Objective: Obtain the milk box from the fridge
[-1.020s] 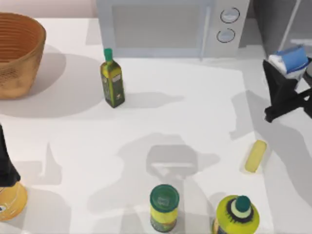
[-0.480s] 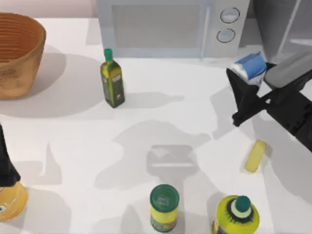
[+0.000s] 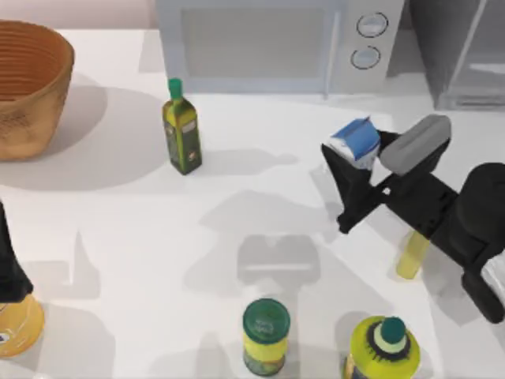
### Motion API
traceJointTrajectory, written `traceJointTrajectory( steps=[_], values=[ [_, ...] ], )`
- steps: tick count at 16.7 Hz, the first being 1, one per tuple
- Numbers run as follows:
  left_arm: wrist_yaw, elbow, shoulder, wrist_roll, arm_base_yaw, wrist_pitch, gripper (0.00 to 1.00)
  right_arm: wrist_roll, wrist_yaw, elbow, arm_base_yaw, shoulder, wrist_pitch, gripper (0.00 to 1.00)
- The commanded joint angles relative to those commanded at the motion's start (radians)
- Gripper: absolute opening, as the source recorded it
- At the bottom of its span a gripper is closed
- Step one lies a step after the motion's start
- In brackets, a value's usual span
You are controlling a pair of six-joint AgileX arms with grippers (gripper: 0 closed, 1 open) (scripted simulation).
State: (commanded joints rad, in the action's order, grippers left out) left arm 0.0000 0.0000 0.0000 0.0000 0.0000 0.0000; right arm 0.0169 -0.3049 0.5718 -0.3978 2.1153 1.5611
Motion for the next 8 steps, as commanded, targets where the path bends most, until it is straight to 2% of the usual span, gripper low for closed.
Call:
traceJointTrajectory(
  steps=[8],
  values=[
    [0.0, 0.0, 0.0, 0.0, 0.0, 0.0, 1.0, 0.002, -0.017, 0.024, -0.021, 0.102, 0.069, 0.0]
  ],
)
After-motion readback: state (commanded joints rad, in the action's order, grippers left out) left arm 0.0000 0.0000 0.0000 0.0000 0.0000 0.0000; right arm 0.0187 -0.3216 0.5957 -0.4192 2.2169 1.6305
